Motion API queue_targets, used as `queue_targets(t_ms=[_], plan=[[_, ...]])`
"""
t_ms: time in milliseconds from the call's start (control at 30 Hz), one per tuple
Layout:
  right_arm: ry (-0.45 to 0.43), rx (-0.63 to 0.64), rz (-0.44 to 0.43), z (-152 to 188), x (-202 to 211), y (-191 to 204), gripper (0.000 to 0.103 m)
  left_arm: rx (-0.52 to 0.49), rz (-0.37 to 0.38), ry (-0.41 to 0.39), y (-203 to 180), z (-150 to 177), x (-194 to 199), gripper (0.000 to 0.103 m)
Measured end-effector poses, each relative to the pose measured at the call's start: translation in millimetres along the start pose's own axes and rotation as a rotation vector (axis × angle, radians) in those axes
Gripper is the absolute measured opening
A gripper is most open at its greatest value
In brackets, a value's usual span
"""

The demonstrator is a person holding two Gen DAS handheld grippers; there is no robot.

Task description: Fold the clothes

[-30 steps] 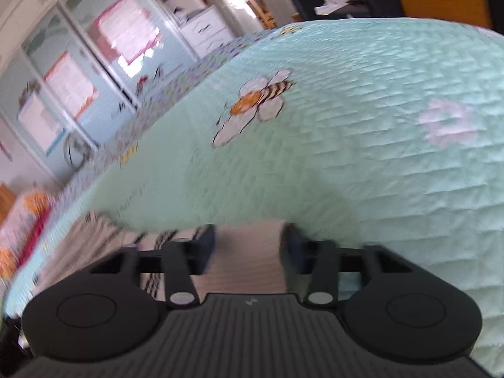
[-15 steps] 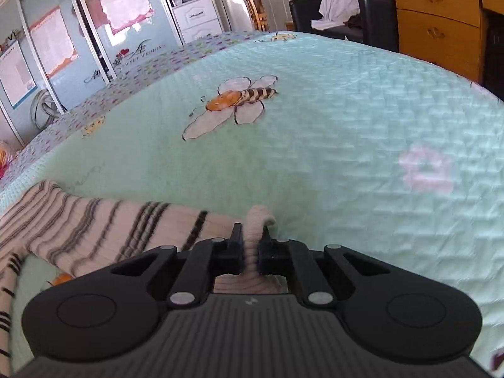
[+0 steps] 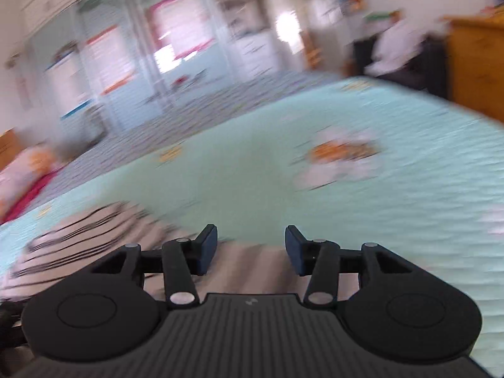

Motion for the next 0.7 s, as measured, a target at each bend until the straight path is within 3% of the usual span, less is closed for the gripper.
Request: queue_targets(t_ms=[133, 200, 267, 333, 400, 500, 567, 700], plan=[[0.093, 0.034, -0.146, 5, -66, 65, 0.036, 0.001, 0.002, 0.0, 0, -1, 0, 0.09], [0.159, 0.064, -0.152, 15, -91, 77, 0.029, 0.002, 0.002, 0.001, 0, -1, 0, 0.09], [0.216, 0.123, -0.093, 32, -105, 75, 0.002, 0.002, 0.003, 0.001, 0, -1, 0, 0.09], [0.203, 0.151, -0.087, 34, -101, 70, 0.0, 0.002, 0.003, 0.001, 1, -1, 0, 0.09], [0.209, 0.132, -0.027, 28, -93, 68, 0.0, 0.002, 0.002, 0.001, 1, -1, 0, 0.09], [0.165, 0.285, 0.055, 24, -78, 90, 0.0, -0.001, -0.001, 0.001, 0, -1, 0, 0.09], [0.16, 0.312, 0.056, 21, -78, 97, 0.001, -0.002, -0.002, 0.001, 0, -1, 0, 0.09], [0.179, 0.202, 0.025, 32, -76, 57, 0.0, -0.004, -0.003, 0.0, 1, -1, 0, 0.09]])
Point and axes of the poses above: each gripper's, at about its wrist camera, not at the fingertips, and x roughly against the way its jaws point, y to its left, z to its underside, the point moved 7 cm from there along -x, roughly the way its jaws point, and after that the axes turned 4 degrees about y, right-handed, at the moved point
